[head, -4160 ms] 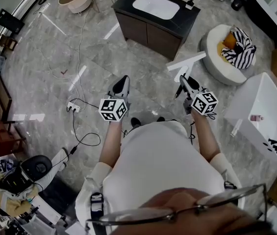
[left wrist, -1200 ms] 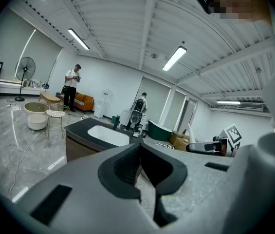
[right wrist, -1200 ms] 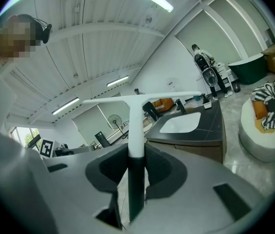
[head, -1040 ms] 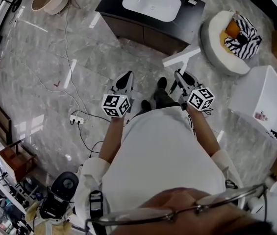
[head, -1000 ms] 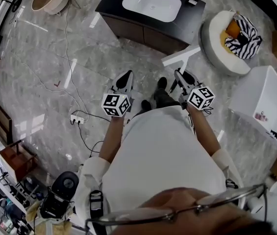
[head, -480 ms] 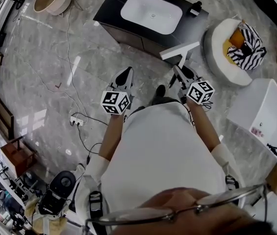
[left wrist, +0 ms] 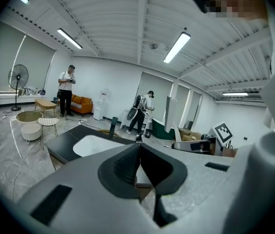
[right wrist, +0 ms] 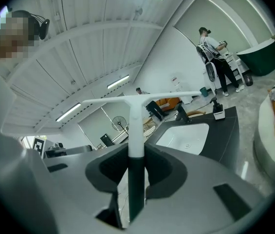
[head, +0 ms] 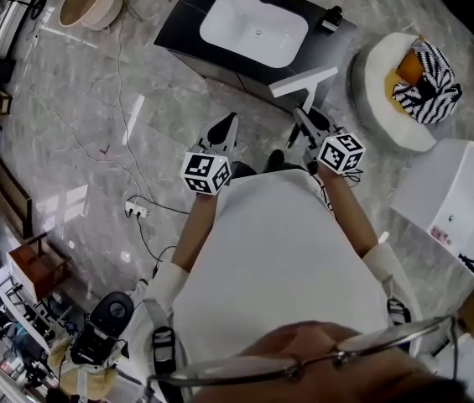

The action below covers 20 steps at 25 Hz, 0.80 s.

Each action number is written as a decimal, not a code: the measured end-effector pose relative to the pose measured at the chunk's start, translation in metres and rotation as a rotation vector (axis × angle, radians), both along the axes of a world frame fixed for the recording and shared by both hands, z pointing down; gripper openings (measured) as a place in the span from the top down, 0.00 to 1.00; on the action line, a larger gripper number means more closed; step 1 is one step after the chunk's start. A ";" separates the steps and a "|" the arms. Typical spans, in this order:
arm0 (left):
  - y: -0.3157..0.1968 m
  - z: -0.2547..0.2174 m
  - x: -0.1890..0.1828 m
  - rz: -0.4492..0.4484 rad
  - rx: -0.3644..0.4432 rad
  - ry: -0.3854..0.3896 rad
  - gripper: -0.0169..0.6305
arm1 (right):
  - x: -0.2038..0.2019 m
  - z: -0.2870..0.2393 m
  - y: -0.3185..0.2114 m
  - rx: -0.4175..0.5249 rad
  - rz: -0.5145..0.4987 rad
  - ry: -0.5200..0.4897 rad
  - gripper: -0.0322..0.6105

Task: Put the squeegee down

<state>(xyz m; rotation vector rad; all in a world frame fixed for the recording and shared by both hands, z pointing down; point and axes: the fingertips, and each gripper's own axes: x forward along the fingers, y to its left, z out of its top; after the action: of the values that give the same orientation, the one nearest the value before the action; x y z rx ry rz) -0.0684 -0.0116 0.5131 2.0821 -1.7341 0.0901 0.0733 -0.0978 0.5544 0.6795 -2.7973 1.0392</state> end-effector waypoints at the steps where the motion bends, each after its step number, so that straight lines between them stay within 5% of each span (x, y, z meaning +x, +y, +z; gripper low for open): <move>1: -0.002 0.001 0.001 0.004 -0.006 -0.002 0.97 | 0.000 0.002 -0.002 -0.009 0.004 -0.002 0.79; 10: -0.023 0.020 -0.026 0.018 -0.046 0.033 0.97 | -0.020 0.027 -0.016 -0.078 0.031 0.021 0.79; 20: -0.108 0.019 -0.071 0.197 -0.021 0.074 0.97 | -0.060 0.039 -0.063 -0.126 0.150 0.060 0.79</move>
<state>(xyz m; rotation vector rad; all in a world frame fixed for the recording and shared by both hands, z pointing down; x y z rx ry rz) -0.1390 -0.1195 0.5323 2.2068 -1.4757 0.0882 0.0129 -0.1608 0.5934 0.9005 -2.6372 1.1878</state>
